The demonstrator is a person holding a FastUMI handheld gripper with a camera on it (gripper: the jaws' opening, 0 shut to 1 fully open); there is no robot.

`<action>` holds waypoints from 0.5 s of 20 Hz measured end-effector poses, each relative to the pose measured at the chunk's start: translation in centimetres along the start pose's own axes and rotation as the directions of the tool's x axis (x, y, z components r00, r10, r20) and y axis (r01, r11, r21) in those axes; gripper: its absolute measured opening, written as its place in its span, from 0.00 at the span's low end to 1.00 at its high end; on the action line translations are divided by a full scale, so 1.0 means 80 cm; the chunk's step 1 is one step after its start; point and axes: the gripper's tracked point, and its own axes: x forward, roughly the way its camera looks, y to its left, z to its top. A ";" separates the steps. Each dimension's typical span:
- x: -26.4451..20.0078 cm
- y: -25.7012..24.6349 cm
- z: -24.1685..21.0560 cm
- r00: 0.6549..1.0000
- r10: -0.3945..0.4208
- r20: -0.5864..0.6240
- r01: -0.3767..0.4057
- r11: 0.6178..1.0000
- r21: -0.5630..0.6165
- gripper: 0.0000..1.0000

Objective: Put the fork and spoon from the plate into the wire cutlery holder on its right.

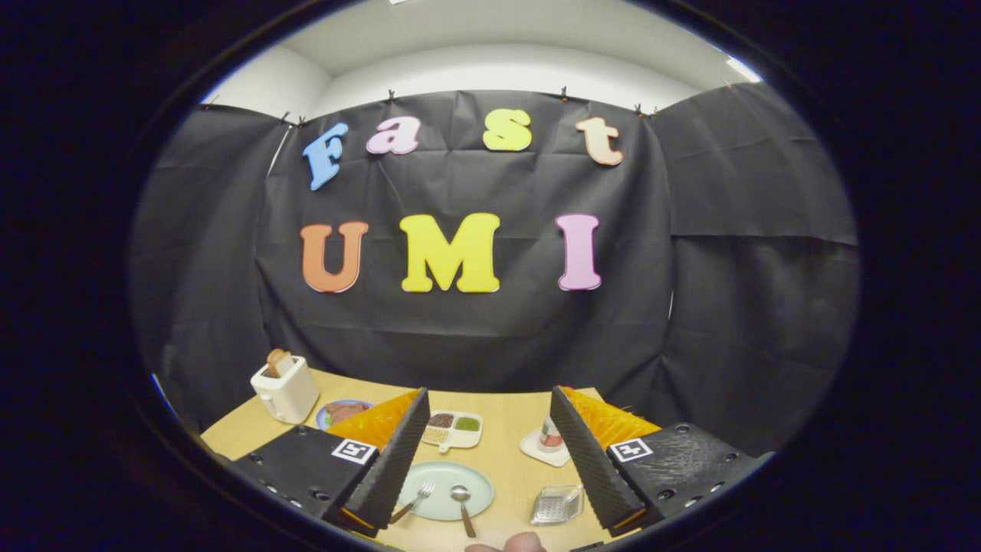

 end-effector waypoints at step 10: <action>0.043 0.032 -0.155 0.869 0.100 -0.484 -0.160 0.984 -0.084 0.95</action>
